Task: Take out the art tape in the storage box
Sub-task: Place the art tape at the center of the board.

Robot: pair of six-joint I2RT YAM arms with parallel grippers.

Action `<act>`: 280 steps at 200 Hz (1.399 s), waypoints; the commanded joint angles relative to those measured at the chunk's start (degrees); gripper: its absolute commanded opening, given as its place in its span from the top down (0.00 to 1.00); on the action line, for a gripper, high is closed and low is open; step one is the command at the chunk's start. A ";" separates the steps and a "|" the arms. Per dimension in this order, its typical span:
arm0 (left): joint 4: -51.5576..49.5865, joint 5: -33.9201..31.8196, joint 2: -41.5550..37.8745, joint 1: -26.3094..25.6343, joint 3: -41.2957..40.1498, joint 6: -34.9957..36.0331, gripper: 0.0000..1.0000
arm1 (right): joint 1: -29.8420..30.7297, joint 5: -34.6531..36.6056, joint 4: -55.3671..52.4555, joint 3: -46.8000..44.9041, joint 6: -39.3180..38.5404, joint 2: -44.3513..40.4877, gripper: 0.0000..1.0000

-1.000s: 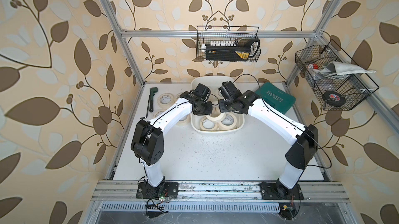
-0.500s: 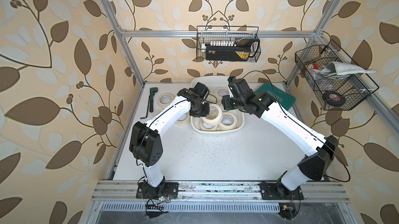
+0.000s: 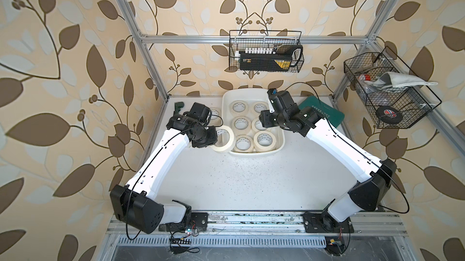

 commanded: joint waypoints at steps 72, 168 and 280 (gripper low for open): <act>0.68 -12.57 -7.48 8.95 -19.62 -19.95 1.00 | -2.13 -3.47 1.56 -2.75 0.60 0.18 0.47; 8.87 -23.13 3.08 16.20 -29.07 -33.31 1.00 | -5.16 -5.18 2.15 -7.44 1.13 -2.36 0.46; 17.78 -23.14 8.67 21.81 -32.26 -34.93 0.93 | -6.84 -6.19 2.33 -8.54 1.67 -1.78 0.46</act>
